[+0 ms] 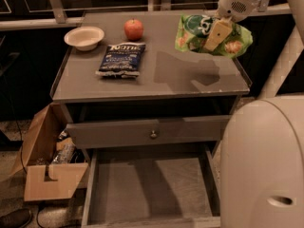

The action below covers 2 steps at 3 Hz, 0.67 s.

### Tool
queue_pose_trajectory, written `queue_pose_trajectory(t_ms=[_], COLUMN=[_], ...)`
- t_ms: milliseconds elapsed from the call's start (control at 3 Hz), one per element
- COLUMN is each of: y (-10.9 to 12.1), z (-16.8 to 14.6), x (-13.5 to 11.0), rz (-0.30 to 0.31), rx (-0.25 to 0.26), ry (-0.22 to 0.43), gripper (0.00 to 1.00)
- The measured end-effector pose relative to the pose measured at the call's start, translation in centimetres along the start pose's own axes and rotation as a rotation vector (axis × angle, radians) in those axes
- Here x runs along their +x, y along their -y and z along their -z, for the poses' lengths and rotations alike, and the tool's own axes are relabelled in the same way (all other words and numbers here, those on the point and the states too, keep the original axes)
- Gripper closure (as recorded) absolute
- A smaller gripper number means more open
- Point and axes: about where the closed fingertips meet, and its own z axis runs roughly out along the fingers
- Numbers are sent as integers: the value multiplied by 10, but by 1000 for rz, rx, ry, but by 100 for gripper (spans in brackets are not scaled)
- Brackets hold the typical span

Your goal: Place green rice chip bag into middle drawer

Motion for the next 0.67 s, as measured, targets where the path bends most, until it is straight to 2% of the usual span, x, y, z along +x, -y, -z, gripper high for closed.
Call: queue_pose_trajectory(t_ms=[333,667], y=[-27,-64], z=[28,51], x=[21,39], rz=[-15,-35], rx=[14,29], ry=[-17,-15], gripper=[100,100])
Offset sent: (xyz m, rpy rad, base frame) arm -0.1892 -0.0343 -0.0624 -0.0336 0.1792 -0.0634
